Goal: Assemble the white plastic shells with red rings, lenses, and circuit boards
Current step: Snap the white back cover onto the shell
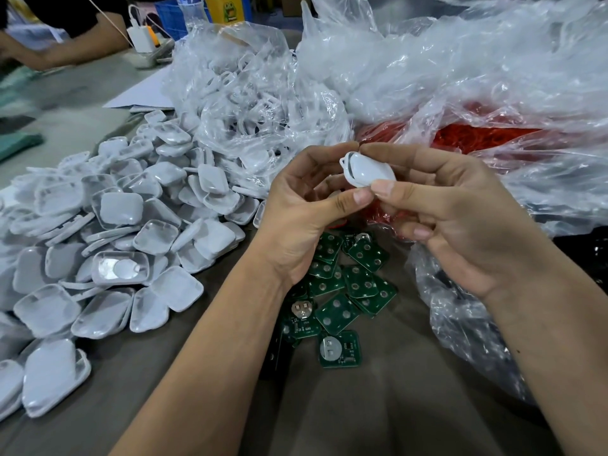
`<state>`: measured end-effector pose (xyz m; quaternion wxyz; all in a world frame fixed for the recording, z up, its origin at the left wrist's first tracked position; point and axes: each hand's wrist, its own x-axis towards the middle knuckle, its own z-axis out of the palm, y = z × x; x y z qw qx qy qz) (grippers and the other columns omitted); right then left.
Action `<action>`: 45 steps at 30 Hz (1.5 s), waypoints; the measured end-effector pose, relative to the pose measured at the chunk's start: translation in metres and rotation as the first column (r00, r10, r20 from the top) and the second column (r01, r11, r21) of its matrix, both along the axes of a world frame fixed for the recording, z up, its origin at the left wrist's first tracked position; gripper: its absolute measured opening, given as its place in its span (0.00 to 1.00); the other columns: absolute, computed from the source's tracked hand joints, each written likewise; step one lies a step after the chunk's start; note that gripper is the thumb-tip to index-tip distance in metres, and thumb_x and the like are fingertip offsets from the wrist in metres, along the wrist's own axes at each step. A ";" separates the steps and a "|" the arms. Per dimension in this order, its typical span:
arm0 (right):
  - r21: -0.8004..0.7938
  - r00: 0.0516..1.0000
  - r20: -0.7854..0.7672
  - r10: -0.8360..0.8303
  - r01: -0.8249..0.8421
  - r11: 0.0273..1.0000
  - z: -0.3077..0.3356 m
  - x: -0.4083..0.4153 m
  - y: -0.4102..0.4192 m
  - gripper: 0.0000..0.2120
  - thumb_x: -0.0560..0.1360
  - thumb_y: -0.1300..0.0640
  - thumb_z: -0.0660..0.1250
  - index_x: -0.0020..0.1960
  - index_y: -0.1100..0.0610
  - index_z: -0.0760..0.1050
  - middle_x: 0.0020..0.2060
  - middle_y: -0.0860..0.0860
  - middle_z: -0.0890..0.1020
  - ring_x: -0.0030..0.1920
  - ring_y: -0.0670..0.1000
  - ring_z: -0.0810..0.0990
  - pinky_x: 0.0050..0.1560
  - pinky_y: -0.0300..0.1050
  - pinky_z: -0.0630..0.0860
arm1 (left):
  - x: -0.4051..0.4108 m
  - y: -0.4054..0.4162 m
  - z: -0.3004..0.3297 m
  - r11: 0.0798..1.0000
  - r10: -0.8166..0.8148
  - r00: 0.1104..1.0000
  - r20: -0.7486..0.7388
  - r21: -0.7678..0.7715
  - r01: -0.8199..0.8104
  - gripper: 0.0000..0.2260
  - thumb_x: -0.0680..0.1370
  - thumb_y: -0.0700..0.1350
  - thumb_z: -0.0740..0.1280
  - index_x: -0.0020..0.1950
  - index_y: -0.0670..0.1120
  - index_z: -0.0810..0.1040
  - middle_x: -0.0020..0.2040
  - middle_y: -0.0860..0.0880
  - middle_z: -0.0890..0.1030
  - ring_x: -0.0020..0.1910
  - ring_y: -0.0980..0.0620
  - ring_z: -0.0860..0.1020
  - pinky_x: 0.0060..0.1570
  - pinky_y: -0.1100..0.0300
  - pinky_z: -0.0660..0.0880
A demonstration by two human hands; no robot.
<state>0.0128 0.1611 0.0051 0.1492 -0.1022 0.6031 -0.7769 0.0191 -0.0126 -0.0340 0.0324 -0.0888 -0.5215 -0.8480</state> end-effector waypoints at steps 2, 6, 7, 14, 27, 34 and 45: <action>0.002 0.999 0.036 0.016 -0.016 1.000 0.000 0.000 0.001 0.22 0.67 0.64 0.72 0.62 0.59 0.83 0.46 0.55 0.83 0.35 0.46 0.74 0.23 0.32 0.63 | 0.000 0.000 0.000 1.000 0.015 1.000 -0.012 -0.019 -0.015 0.19 0.66 0.33 0.78 0.54 0.47 0.82 0.51 0.47 0.86 0.57 0.45 0.81 0.63 0.43 0.78; -0.011 0.996 0.085 0.019 -0.018 1.000 0.001 -0.001 0.001 0.23 0.67 0.65 0.72 0.62 0.59 0.83 0.43 0.55 0.83 0.34 0.46 0.76 0.22 0.31 0.65 | 0.001 0.001 0.000 0.995 0.043 0.999 -0.020 -0.086 -0.045 0.20 0.66 0.33 0.80 0.55 0.46 0.82 0.53 0.44 0.85 0.58 0.42 0.82 0.65 0.38 0.76; -0.014 0.996 0.089 0.015 -0.014 1.000 0.000 -0.001 0.001 0.23 0.66 0.65 0.72 0.62 0.59 0.83 0.42 0.54 0.83 0.34 0.46 0.76 0.22 0.31 0.65 | 0.001 0.001 0.000 0.993 0.051 0.998 -0.020 -0.106 -0.053 0.20 0.66 0.32 0.79 0.55 0.45 0.81 0.53 0.43 0.85 0.57 0.42 0.82 0.64 0.40 0.77; -0.011 0.996 0.093 -0.016 0.017 1.000 0.000 -0.002 0.001 0.22 0.64 0.65 0.73 0.58 0.58 0.85 0.40 0.55 0.85 0.33 0.46 0.77 0.24 0.32 0.68 | 0.004 0.002 0.002 0.968 0.111 0.990 -0.091 -0.214 -0.129 0.19 0.68 0.30 0.78 0.54 0.43 0.80 0.52 0.40 0.85 0.53 0.43 0.83 0.53 0.50 0.81; 0.172 0.960 -0.215 -0.178 0.217 0.961 -0.016 -0.005 -0.004 0.15 0.75 0.71 0.74 0.53 0.54 0.87 0.38 0.53 0.86 0.29 0.47 0.75 0.25 0.36 0.69 | 0.002 0.003 0.002 0.966 0.164 0.984 0.063 -0.214 -0.147 0.03 0.79 0.37 0.72 0.52 0.41 0.83 0.45 0.38 0.77 0.38 0.48 0.81 0.40 0.58 0.82; 0.240 0.943 -0.278 -0.181 0.251 0.938 -0.019 -0.006 -0.004 0.19 0.74 0.69 0.76 0.60 0.50 0.84 0.47 0.55 0.86 0.31 0.49 0.79 0.25 0.37 0.70 | 0.002 0.005 0.001 0.961 0.184 0.981 0.056 -0.218 -0.168 0.05 0.77 0.33 0.74 0.51 0.40 0.82 0.44 0.38 0.80 0.41 0.47 0.84 0.39 0.57 0.81; 0.164 0.938 -0.223 -0.264 0.303 0.939 -0.022 -0.011 -0.005 0.07 0.80 0.66 0.70 0.52 0.57 0.85 0.32 0.54 0.82 0.27 0.50 0.76 0.23 0.39 0.72 | 0.002 0.005 0.000 0.970 0.151 0.987 0.054 -0.200 -0.138 0.06 0.76 0.33 0.74 0.51 0.40 0.82 0.41 0.43 0.80 0.37 0.48 0.81 0.39 0.57 0.81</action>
